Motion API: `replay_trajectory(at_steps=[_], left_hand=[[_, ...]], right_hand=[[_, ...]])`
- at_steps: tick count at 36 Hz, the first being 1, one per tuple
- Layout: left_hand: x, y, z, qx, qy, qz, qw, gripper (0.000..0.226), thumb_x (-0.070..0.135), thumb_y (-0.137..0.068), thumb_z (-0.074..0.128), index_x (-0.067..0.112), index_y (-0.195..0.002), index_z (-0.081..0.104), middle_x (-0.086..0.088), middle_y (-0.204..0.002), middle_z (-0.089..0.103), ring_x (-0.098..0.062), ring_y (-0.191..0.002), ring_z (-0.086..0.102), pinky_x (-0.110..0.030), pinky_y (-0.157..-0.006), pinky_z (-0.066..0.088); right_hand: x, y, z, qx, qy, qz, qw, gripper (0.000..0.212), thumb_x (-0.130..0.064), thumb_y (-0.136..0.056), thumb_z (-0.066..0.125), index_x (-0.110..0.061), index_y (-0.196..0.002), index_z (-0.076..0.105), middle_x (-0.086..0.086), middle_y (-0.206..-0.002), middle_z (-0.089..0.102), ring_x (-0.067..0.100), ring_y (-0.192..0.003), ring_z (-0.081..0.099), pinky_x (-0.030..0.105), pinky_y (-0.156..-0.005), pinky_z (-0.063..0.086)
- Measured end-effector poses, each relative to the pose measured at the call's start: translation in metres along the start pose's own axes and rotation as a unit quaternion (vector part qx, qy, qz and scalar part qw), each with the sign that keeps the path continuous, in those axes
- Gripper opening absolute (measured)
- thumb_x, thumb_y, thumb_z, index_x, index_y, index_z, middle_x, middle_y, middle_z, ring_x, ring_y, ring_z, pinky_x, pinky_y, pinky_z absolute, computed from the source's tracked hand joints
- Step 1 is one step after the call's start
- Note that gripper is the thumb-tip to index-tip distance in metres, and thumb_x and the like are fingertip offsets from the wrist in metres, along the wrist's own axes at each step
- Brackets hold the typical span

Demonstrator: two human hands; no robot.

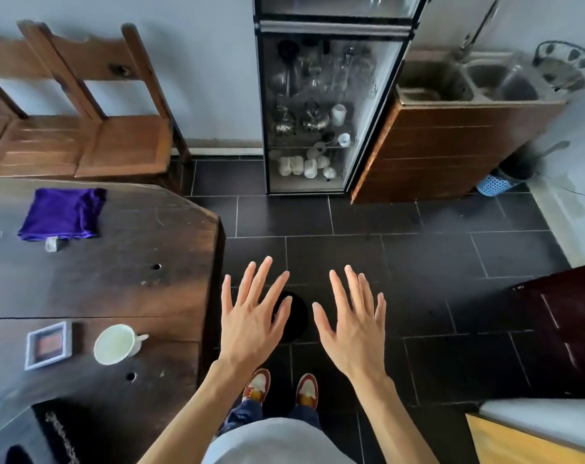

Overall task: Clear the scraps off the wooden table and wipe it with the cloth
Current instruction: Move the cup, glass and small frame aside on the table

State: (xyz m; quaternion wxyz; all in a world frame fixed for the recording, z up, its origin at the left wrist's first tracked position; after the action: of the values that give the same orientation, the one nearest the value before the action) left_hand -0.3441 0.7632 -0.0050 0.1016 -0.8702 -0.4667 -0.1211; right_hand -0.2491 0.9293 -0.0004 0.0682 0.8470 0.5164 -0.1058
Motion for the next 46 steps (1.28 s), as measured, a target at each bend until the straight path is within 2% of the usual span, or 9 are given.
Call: replay_trajectory(at_steps=[4,7,13,16,20,25,33,40,46], left_hand=[[0.0,0.01,-0.014,0.006,-0.005,-0.005,1.0,0.061,0.063,-0.105,0.013,0.038,-0.154,0.04,0.004,-0.169,0.023,-0.024,-0.157,0.017,-0.065,-0.122,0.02],[-0.001,0.018,-0.016,0.012,-0.012,-0.015,1.0,0.059,0.062,-0.105,0.016,0.039,-0.155,0.037,0.006,-0.171,0.016,-0.022,-0.158,0.011,-0.064,-0.123,0.018],[-0.006,0.019,-0.017,0.024,-0.037,-0.036,0.998,0.057,0.063,-0.106,0.019,0.043,-0.158,0.028,0.01,-0.172,0.002,-0.02,-0.159,-0.001,-0.062,-0.124,0.008],[-0.008,0.015,-0.023,0.035,-0.047,-0.048,0.997,0.057,0.063,-0.106,0.021,0.043,-0.159,0.026,0.01,-0.172,-0.002,-0.02,-0.159,-0.004,-0.06,-0.124,0.001],[-0.009,0.018,-0.037,0.063,-0.04,-0.07,0.995,0.056,0.062,-0.105,0.024,0.042,-0.157,0.033,0.008,-0.172,0.008,-0.019,-0.159,0.002,-0.06,-0.125,0.006],[-0.013,0.032,-0.052,0.093,-0.039,-0.109,0.989,0.055,0.06,-0.105,0.025,0.041,-0.156,0.036,0.007,-0.171,0.015,-0.02,-0.159,0.007,-0.061,-0.124,0.012],[-0.03,0.07,-0.066,0.104,-0.054,-0.197,0.973,0.057,0.062,-0.105,0.021,0.045,-0.159,0.025,0.012,-0.172,-0.003,-0.019,-0.159,-0.002,-0.062,-0.125,0.004],[-0.049,0.123,-0.081,0.111,-0.057,-0.295,0.947,0.056,0.062,-0.104,0.019,0.053,-0.158,0.007,0.012,-0.171,-0.012,-0.018,-0.158,-0.011,-0.063,-0.124,-0.001],[-0.06,0.17,-0.093,0.128,-0.056,-0.344,0.928,0.057,0.066,-0.103,0.014,0.053,-0.158,0.006,0.013,-0.171,-0.012,-0.017,-0.158,-0.012,-0.065,-0.124,-0.002]], right_hand=[[-0.005,0.006,-0.01,0.001,0.0,-0.012,1.0,0.067,-0.063,-0.1,0.04,-0.027,-0.157,0.036,0.003,-0.167,0.026,0.025,-0.155,0.021,0.057,-0.12,0.018],[-0.008,0.008,-0.016,0.005,0.003,-0.024,1.0,0.068,-0.063,-0.099,0.039,-0.028,-0.157,0.036,0.003,-0.168,0.024,0.026,-0.155,0.021,0.056,-0.12,0.017],[-0.014,0.002,-0.03,0.02,-0.01,-0.052,0.998,0.068,-0.063,-0.099,0.037,-0.028,-0.158,0.033,0.003,-0.169,0.021,0.026,-0.155,0.018,0.059,-0.121,0.02],[-0.017,-0.003,-0.035,0.02,-0.011,-0.072,0.997,0.07,-0.065,-0.099,0.03,-0.028,-0.159,0.03,0.002,-0.169,0.017,0.026,-0.156,0.015,0.06,-0.121,0.019],[-0.023,-0.011,-0.04,0.016,-0.018,-0.1,0.995,0.071,-0.066,-0.099,0.027,-0.028,-0.159,0.029,0.002,-0.17,0.014,0.026,-0.156,0.012,0.061,-0.121,0.017],[-0.036,-0.018,-0.047,0.013,-0.023,-0.14,0.99,0.072,-0.067,-0.099,0.025,-0.028,-0.159,0.029,0.003,-0.169,0.015,0.027,-0.156,0.013,0.063,-0.121,0.02],[-0.065,-0.022,-0.042,-0.031,-0.034,-0.219,0.975,0.075,-0.071,-0.097,0.017,-0.032,-0.161,0.015,0.0,-0.171,0.003,0.024,-0.157,0.0,0.063,-0.124,0.01],[-0.103,-0.01,-0.038,-0.052,-0.052,-0.29,0.954,0.076,-0.071,-0.097,0.019,-0.03,-0.161,0.02,0.0,-0.171,0.007,0.025,-0.157,0.003,0.062,-0.123,0.011],[-0.139,0.014,-0.031,-0.071,-0.069,-0.342,0.934,0.075,-0.073,-0.097,0.016,-0.034,-0.162,0.015,-0.002,-0.171,0.004,0.021,-0.157,-0.005,0.062,-0.123,0.005]])
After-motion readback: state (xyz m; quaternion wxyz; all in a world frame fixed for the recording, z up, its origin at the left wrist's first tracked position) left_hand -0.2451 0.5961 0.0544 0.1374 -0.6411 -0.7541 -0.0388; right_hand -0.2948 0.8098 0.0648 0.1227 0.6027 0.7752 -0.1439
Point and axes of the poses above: each hand's wrist, its own y-axis away from the middle knuckle, its own z-axis out of the palm, x = y × z, the point moved 6 cm from there along -y, towards the middle knuckle
